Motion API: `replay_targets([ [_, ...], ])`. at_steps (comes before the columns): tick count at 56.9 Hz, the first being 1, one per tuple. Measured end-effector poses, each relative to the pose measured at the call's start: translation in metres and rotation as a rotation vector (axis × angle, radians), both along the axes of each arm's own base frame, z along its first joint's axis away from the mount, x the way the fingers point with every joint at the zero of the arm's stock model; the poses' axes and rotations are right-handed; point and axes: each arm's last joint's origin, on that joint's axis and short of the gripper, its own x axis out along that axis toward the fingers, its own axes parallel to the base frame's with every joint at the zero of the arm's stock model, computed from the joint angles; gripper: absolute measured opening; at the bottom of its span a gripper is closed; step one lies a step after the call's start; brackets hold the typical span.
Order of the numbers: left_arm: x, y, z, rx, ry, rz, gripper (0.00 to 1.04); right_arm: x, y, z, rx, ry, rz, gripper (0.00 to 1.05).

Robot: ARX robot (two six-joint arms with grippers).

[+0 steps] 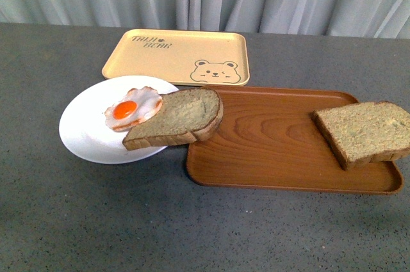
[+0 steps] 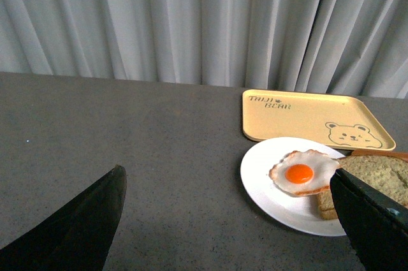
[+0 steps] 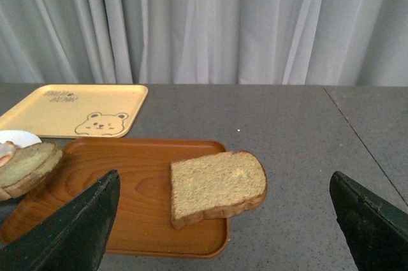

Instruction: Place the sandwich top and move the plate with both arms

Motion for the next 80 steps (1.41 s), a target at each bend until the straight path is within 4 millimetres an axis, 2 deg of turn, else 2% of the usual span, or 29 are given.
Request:
replay_targets([
  [40, 0.0, 0.0, 0.0, 0.0, 0.0, 0.0, 0.96, 0.0, 0.0, 0.0, 0.0, 0.0, 0.0, 0.96],
  [44, 0.0, 0.0, 0.0, 0.0, 0.0, 0.0, 0.96, 0.002, -0.001, -0.002, -0.006, 0.162, -0.051, 0.96],
  [46, 0.0, 0.0, 0.0, 0.0, 0.0, 0.0, 0.96, 0.009, -0.004, 0.0, -0.002, 0.275, -0.077, 0.96],
  [49, 0.0, 0.0, 0.0, 0.0, 0.0, -0.001, 0.96, 0.023, -0.011, 0.003, 0.014, 0.345, -0.1, 0.96],
  [56, 0.0, 0.0, 0.0, 0.0, 0.0, 0.0, 0.96, 0.062, -0.035, 0.008, 0.075, 0.391, -0.152, 0.96],
  [60, 0.0, 0.0, 0.0, 0.0, 0.0, 0.0, 0.96, 0.084, -0.05, 0.004, 0.132, 0.424, -0.152, 0.96],
  [65, 0.0, 0.0, 0.0, 0.0, 0.0, 0.0, 0.96, 0.122, -0.071, -0.016, 0.266, 0.509, -0.128, 0.96],
  [73, 0.0, 0.0, 0.0, 0.0, 0.0, 0.0, 0.96, 0.154, -0.083, -0.049, 0.399, 0.602, -0.13, 0.96],
  [80, 0.0, 0.0, 0.0, 0.0, 0.0, 0.0, 0.96, 0.172, -0.086, -0.066, 0.465, 0.635, -0.137, 0.96],
])
